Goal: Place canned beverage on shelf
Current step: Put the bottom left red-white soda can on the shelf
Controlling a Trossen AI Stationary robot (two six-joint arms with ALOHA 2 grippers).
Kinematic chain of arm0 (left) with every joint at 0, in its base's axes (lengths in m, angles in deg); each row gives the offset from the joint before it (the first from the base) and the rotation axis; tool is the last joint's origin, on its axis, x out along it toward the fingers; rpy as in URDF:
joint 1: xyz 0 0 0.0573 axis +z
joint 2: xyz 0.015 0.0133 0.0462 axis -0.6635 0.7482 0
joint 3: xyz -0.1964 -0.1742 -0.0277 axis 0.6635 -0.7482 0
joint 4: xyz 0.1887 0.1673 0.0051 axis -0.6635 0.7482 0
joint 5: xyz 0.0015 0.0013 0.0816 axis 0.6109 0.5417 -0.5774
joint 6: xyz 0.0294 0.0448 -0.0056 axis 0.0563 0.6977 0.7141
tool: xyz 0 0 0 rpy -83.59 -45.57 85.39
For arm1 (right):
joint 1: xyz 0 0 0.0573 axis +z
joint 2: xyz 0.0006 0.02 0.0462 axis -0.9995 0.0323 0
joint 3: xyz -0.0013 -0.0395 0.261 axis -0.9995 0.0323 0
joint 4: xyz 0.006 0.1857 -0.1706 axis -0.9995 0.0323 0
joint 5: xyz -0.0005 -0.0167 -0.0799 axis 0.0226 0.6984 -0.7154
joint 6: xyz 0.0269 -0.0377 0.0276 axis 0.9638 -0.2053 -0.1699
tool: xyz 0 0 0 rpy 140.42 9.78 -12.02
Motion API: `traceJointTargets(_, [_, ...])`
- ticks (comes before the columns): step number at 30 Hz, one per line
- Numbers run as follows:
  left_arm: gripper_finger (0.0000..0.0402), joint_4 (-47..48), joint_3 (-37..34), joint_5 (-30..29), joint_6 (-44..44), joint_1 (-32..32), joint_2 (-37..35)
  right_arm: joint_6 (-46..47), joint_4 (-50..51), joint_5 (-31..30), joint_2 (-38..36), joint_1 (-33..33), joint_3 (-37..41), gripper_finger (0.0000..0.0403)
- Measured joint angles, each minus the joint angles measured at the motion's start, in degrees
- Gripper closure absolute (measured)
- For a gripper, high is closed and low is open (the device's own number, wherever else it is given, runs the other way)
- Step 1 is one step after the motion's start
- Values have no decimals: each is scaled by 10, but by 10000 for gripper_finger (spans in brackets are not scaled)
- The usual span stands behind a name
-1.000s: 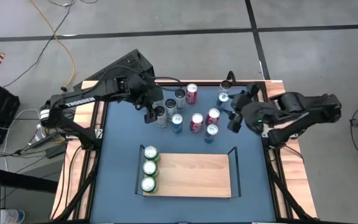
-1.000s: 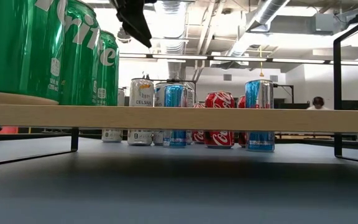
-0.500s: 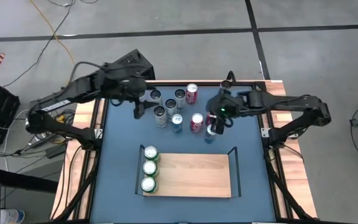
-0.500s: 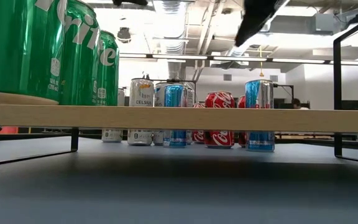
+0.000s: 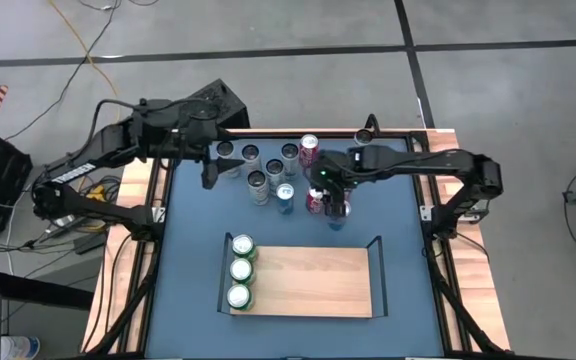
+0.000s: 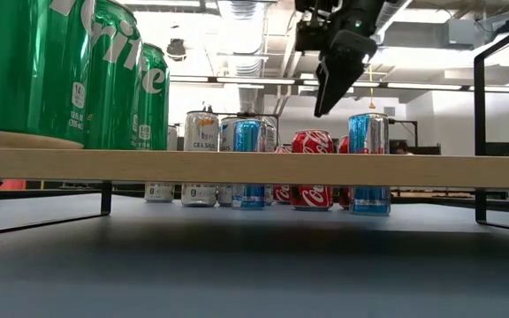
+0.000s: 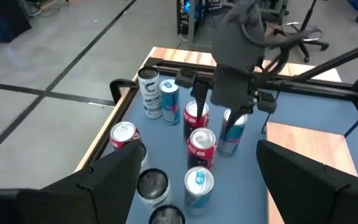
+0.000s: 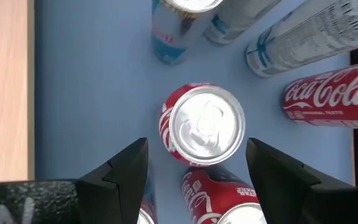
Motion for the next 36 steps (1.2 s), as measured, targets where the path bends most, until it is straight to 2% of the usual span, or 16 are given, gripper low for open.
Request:
traceJointTargets(4, [97, -23, 0, 17, 4, 0, 50, -6, 15, -1, -20, 0, -10, 146])
traceJointTargets(9, [97, -87, 0, 34, 33, 0, 128, 43, 69, -28, -76, 0, -43, 146])
traceJointTargets(16, [97, -204, 0, 22, 64, -13, 230, 137, 82, -35, -159, 3, -44, 146])
traceJointTargets(22, [97, -227, 0, -4, 100, -20, 310, 168, 101, -62, -205, 8, -44, 146])
traceJointTargets(27, [97, -251, 0, -13, 106, -32, 356, 177, 107, -78, -224, 11, -43, 146])
traceJointTargets(36, [97, -313, 1, -12, 123, -52, 388, 183, 107, -77, -225, 13, -26, 146])
